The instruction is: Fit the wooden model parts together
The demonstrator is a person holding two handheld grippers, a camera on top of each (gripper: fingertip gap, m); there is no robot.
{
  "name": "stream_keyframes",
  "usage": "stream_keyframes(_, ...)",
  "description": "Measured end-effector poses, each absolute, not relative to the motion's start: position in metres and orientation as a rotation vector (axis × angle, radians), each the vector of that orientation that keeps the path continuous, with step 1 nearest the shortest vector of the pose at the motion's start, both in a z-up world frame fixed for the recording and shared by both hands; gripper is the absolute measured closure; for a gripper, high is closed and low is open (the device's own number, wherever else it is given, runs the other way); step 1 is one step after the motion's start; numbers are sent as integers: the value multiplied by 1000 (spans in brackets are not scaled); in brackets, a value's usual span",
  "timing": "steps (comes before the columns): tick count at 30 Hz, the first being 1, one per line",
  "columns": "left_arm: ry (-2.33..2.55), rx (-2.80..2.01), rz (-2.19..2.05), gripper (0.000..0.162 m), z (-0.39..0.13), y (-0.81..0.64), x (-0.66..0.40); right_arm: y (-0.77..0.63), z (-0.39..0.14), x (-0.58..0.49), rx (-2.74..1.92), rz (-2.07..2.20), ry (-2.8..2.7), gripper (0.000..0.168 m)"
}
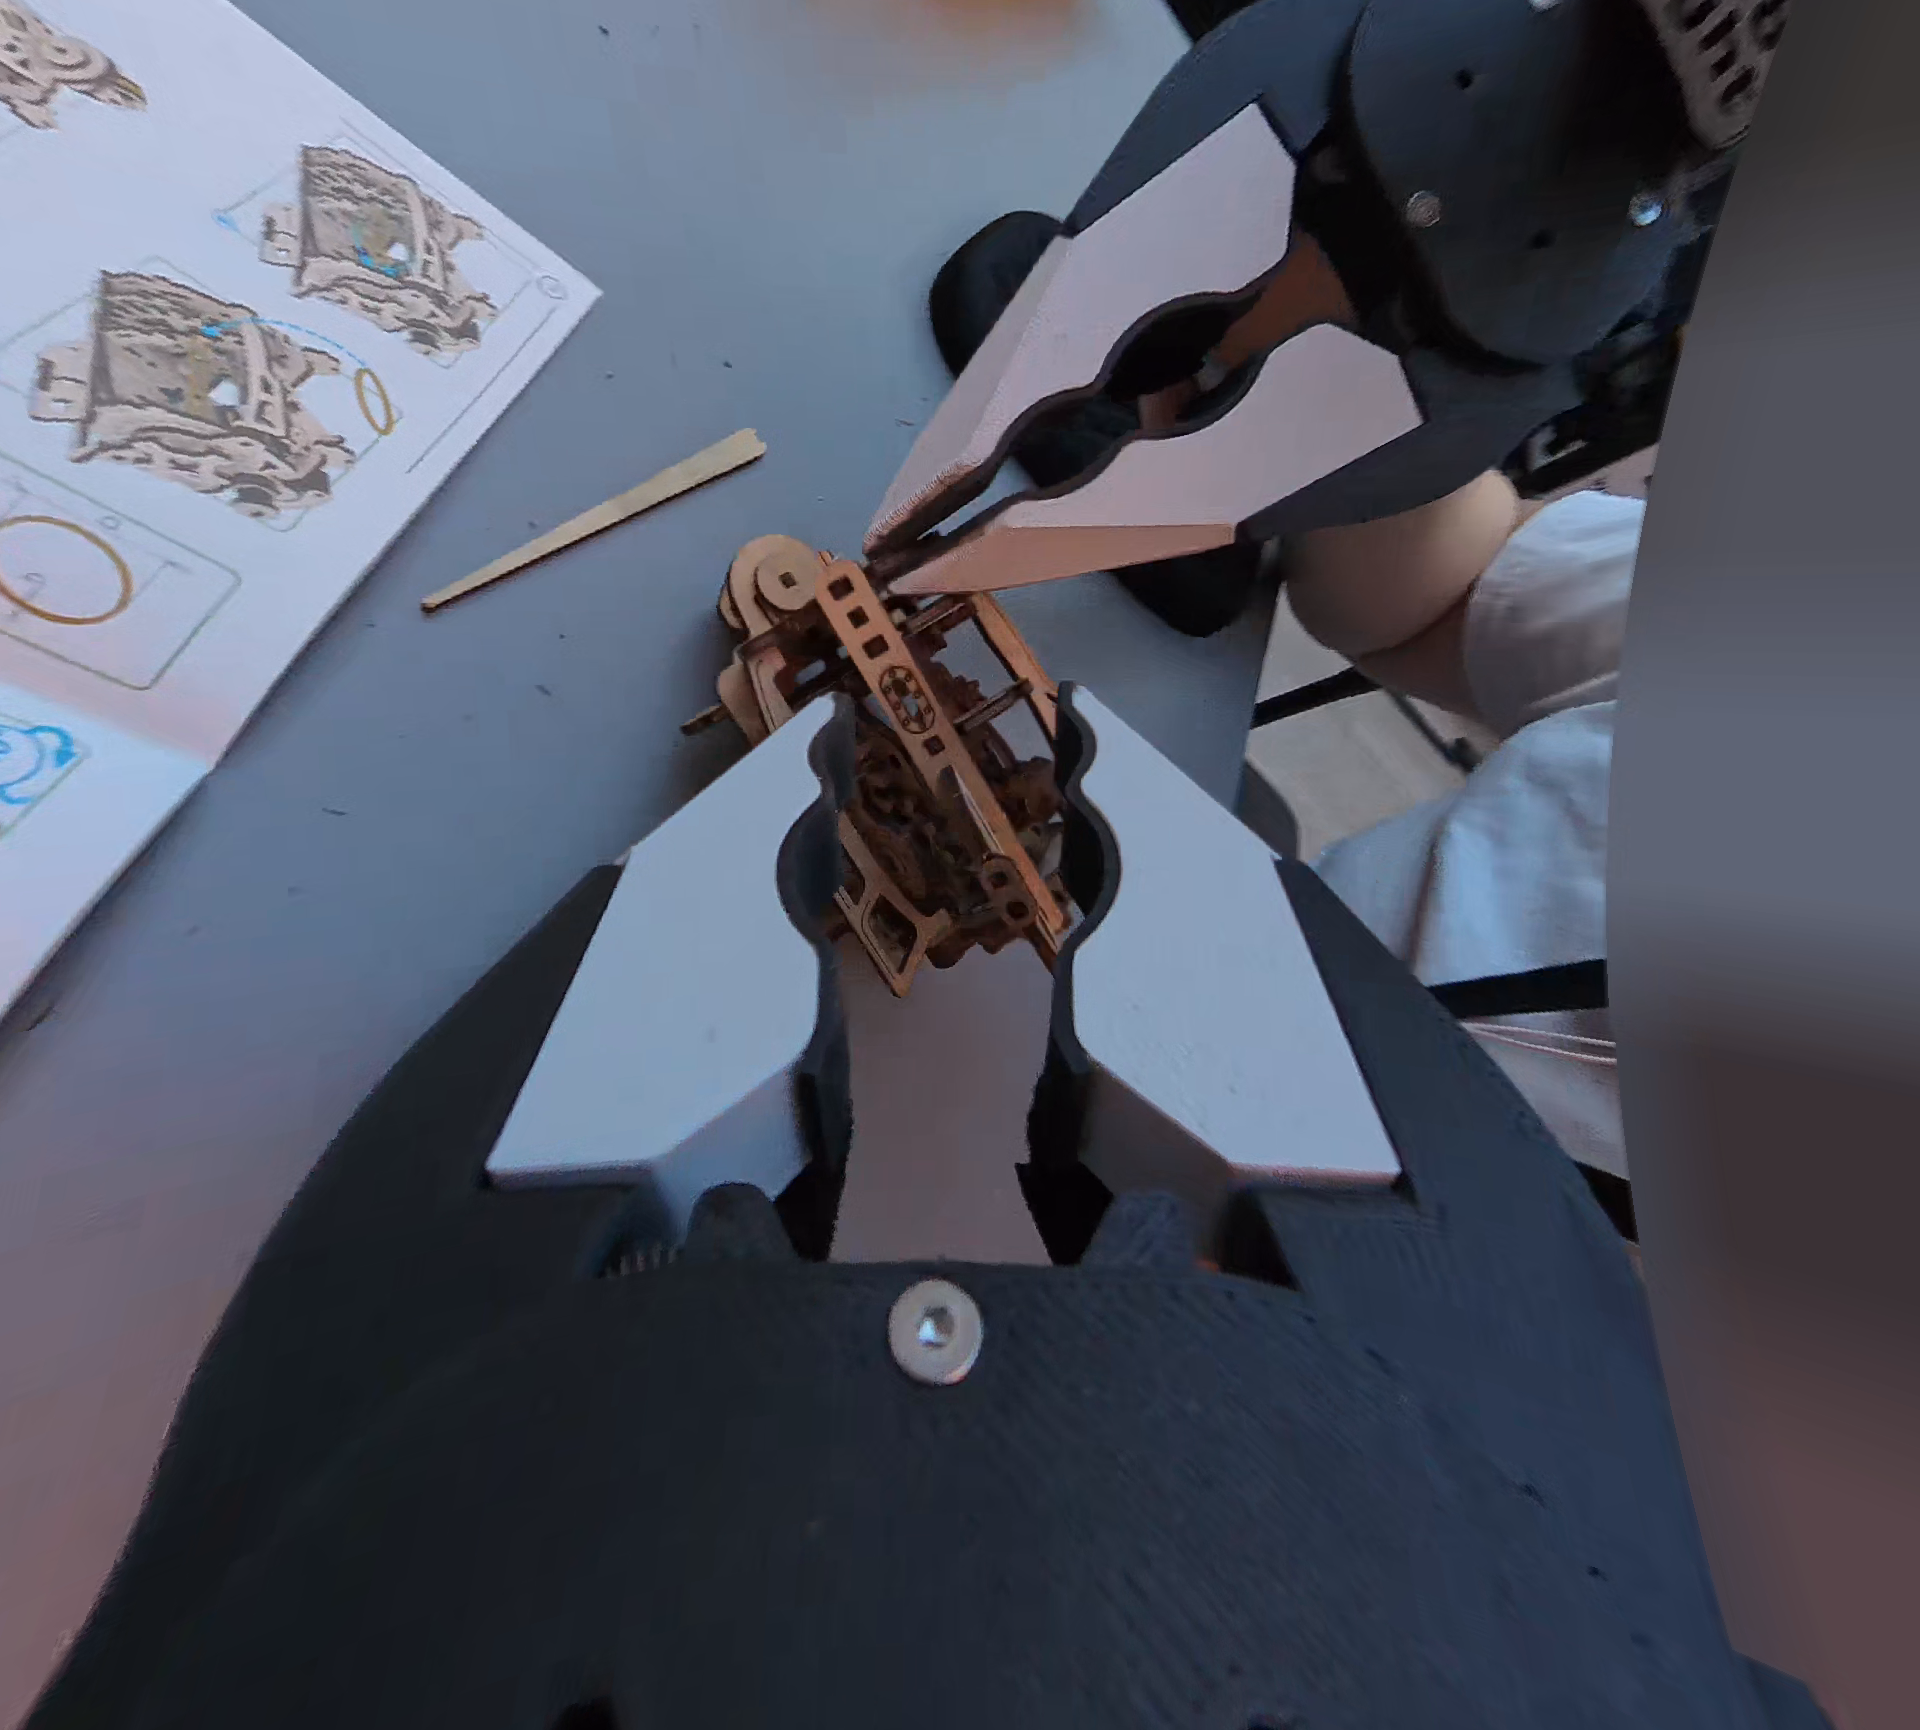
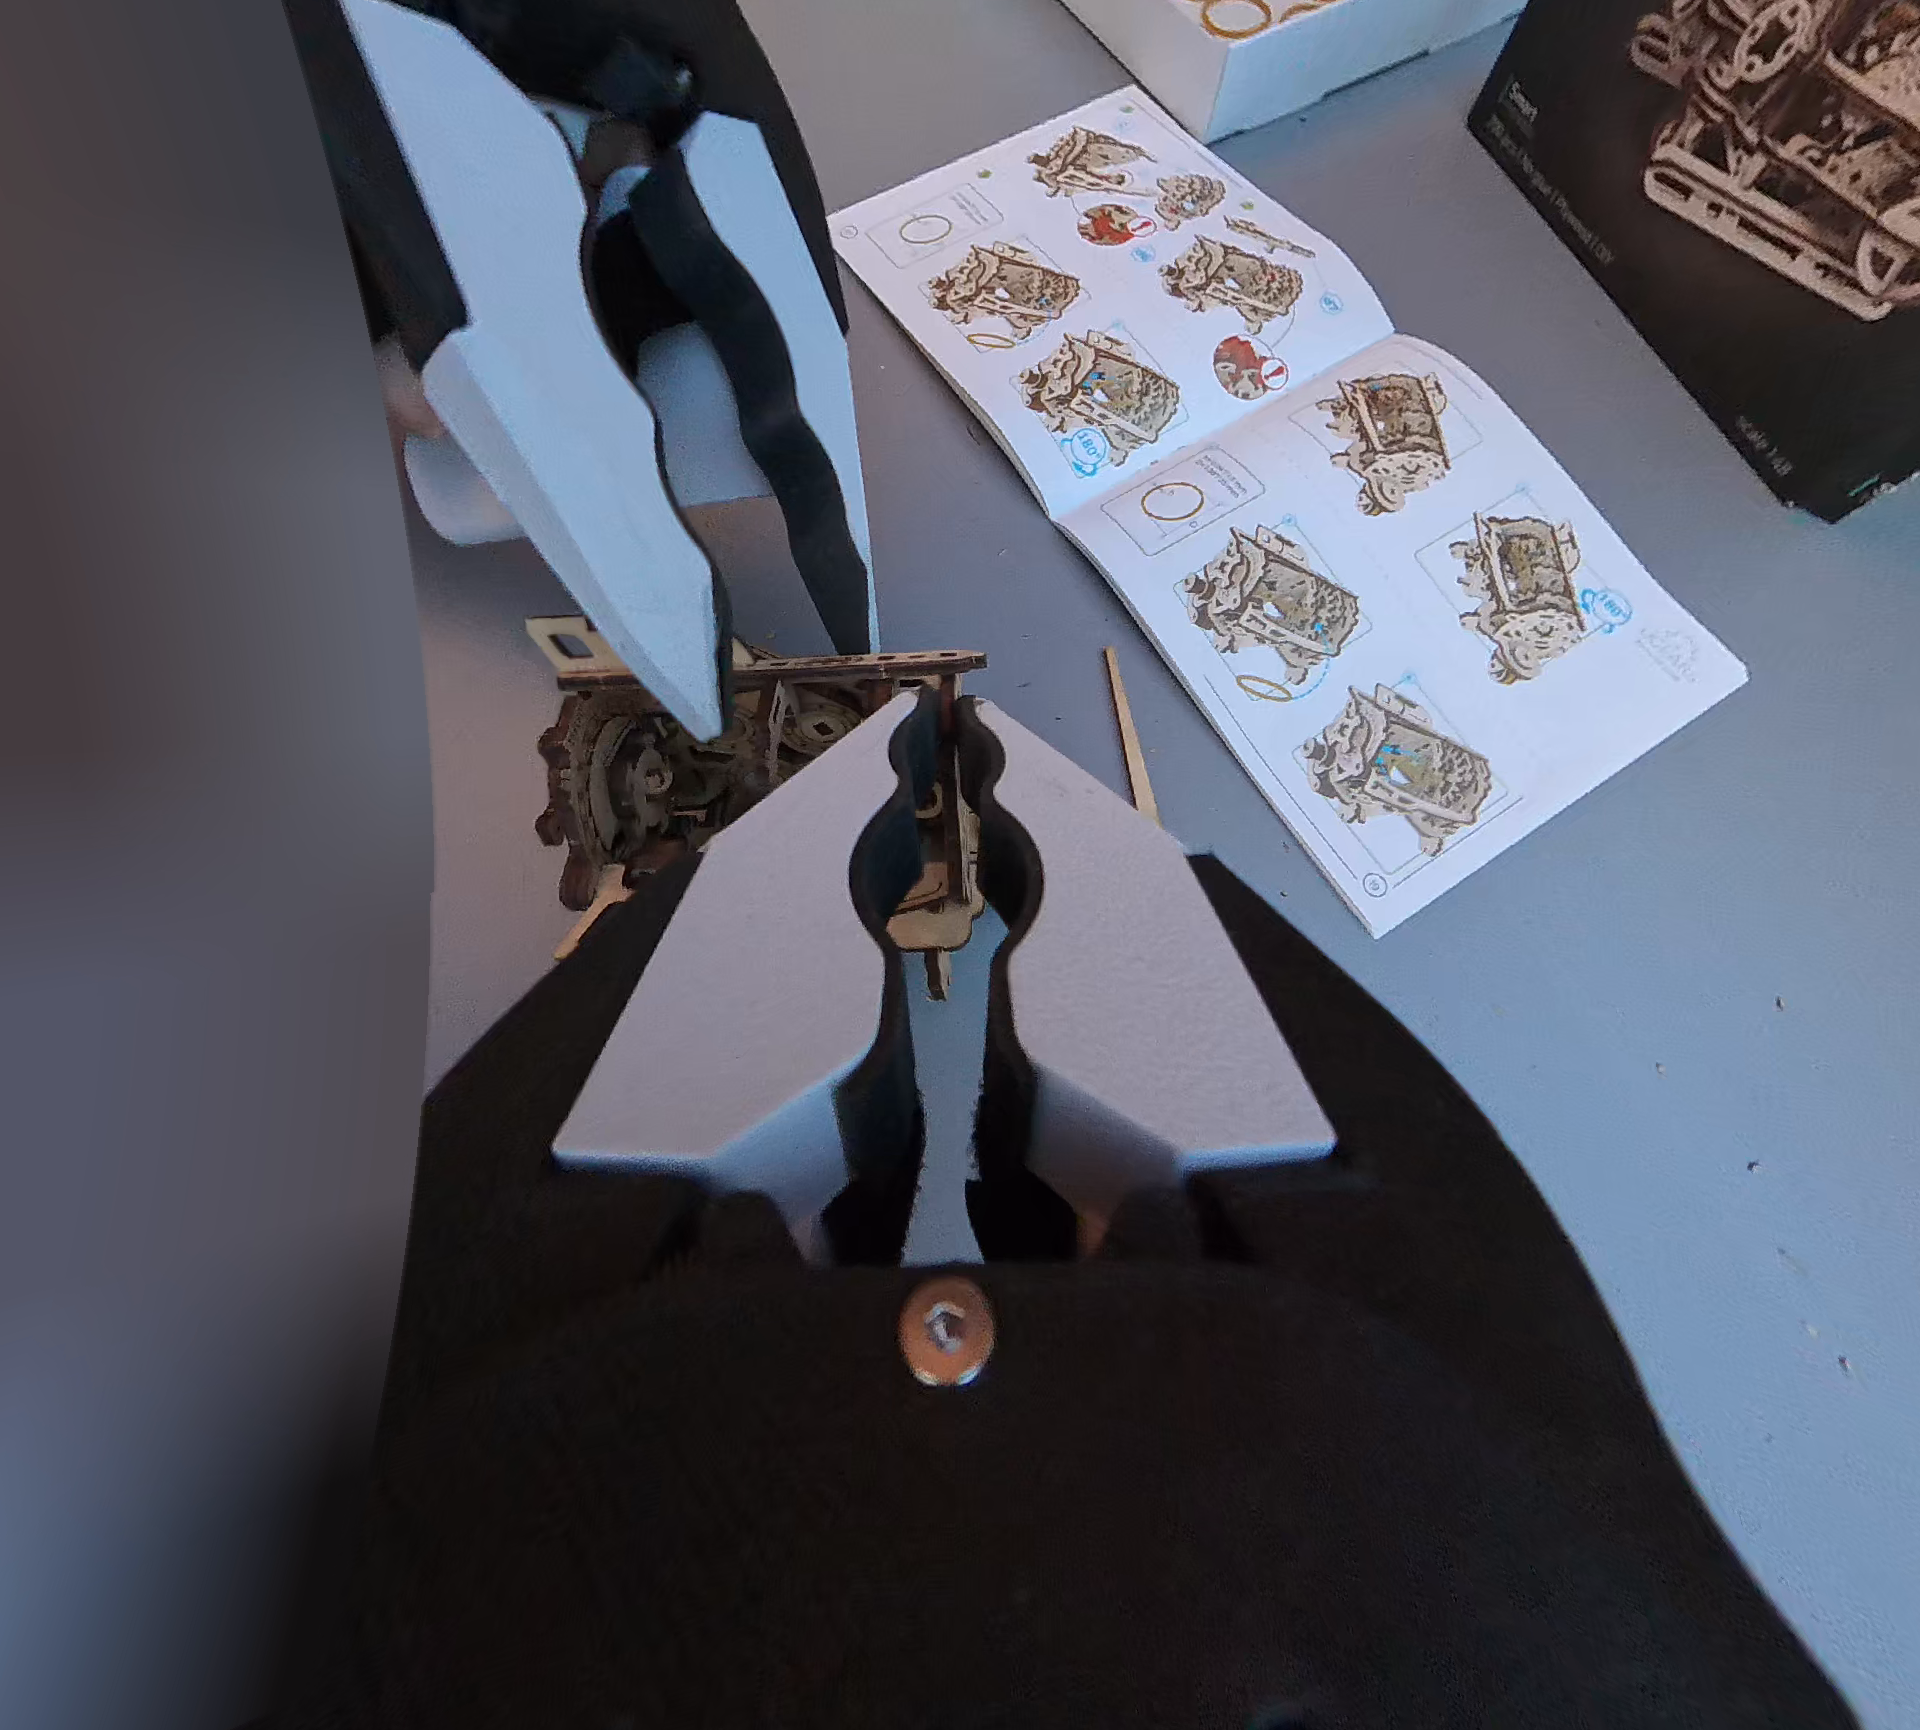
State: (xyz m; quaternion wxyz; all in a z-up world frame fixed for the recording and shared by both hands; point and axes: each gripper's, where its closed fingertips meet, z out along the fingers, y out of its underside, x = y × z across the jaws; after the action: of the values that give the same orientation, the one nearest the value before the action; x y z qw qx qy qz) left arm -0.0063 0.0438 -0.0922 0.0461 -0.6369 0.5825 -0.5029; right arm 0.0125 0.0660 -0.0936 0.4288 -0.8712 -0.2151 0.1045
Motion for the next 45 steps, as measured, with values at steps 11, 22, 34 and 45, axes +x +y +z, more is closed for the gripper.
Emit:
stream_keyframes(11,2135,-1765,-1273,136,-102,47,-13,53,-60,17,-1963,390,-950,124)
stream_keyframes(22,2597,-1415,-1287,143,-108,64,-7,54,-92,36,-1787,481,-1428,98)
stream_keyframes(34,2776,-1253,-1356,142,-108,58,-7,57,-109,17,-1727,850,-1466,102)
stream_keyframes(45,2668,-1404,-1340,130,-101,56,-12,43,-110,-1,-1650,696,-1531,116)
